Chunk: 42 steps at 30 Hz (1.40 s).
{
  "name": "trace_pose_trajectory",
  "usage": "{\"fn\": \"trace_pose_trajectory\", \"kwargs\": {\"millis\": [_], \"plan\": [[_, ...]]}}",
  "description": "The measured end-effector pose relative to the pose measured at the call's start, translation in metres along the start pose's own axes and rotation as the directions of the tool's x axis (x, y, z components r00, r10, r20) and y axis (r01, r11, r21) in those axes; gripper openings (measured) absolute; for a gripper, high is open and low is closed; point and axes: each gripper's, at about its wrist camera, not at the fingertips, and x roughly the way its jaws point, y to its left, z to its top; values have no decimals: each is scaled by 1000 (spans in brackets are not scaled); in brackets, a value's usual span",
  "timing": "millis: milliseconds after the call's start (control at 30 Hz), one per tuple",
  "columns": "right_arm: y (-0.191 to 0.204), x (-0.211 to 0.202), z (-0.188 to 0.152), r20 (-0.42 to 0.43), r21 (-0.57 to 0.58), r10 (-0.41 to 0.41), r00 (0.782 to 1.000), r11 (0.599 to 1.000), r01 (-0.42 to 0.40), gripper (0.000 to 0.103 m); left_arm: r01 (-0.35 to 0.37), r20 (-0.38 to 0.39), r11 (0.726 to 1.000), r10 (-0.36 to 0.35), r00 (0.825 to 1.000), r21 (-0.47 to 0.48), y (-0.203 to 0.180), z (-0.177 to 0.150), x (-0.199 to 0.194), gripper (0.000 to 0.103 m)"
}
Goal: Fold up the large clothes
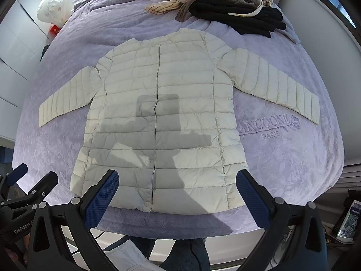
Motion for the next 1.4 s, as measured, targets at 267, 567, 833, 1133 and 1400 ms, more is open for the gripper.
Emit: {"fn": "trace_pose_trajectory", "kwargs": {"millis": [267, 567, 833, 1133, 1400], "plan": [[-2, 3, 2, -2, 6, 1, 1000, 1000, -1, 103, 0, 0, 1000, 0, 1000, 0, 0, 0, 0, 103], [-1, 2, 5, -7, 4, 1, 1000, 1000, -1, 103, 1, 0, 1000, -1, 1000, 1, 0, 0, 0, 103], [-1, 4, 0, -5, 3, 1, 1000, 1000, -1, 103, 1, 0, 1000, -1, 1000, 0, 0, 0, 0, 103], [1, 4, -1, -7, 4, 0, 1000, 1000, 0, 103, 1, -1, 1000, -1, 1000, 0, 0, -1, 0, 103], [1, 4, 0, -8, 4, 1, 1000, 1000, -1, 103, 1, 0, 1000, -1, 1000, 0, 0, 0, 0, 103]]}}
